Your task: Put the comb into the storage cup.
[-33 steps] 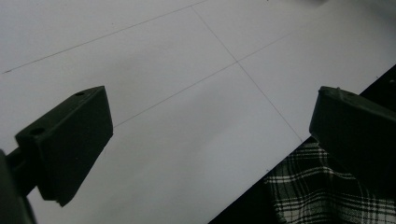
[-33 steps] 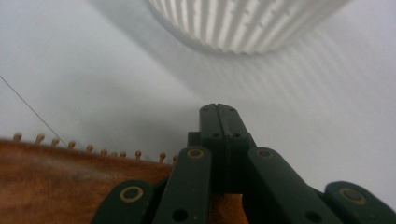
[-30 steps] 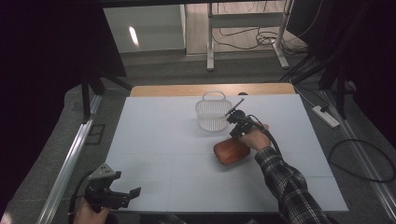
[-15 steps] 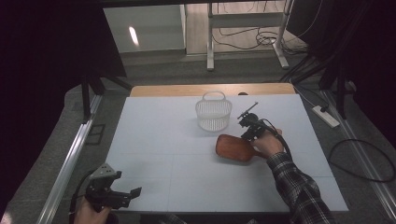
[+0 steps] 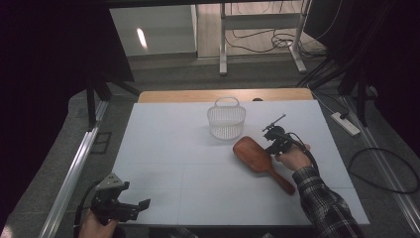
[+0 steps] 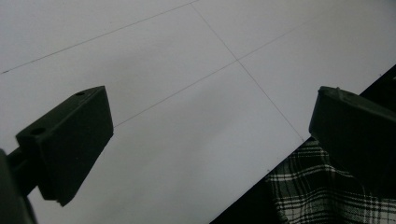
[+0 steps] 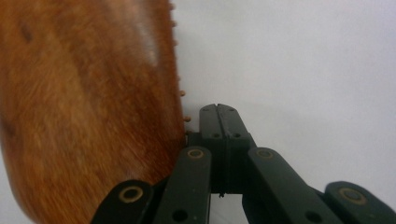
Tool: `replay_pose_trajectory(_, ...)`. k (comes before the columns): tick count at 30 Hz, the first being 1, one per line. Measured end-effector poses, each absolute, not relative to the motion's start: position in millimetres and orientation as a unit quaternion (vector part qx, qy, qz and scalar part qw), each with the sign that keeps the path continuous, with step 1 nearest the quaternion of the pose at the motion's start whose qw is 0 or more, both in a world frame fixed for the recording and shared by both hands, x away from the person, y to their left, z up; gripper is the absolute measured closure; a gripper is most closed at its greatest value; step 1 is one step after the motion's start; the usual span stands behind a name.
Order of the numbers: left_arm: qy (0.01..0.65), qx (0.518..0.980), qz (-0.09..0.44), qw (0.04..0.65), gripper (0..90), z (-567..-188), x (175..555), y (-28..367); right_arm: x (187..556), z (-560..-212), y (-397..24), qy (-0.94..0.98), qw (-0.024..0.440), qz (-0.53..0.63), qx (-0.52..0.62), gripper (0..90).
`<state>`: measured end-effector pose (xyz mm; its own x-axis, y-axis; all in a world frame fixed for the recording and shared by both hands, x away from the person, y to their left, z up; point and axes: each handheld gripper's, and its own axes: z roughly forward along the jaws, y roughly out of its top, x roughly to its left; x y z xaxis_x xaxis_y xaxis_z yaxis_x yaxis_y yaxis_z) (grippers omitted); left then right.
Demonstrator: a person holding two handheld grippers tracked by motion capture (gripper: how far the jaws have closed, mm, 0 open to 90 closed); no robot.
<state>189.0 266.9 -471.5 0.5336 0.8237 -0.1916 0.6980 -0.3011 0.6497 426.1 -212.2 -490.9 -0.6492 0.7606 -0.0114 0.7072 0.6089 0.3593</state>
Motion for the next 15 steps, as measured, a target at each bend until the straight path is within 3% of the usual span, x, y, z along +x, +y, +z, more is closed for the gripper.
replay_pose_trajectory(15,0.474,0.803,0.089,0.351,0.6,-471.5,189.4,266.6,416.4,-481.4,-222.8,0.884,0.092,0.191,0.416,86.4)
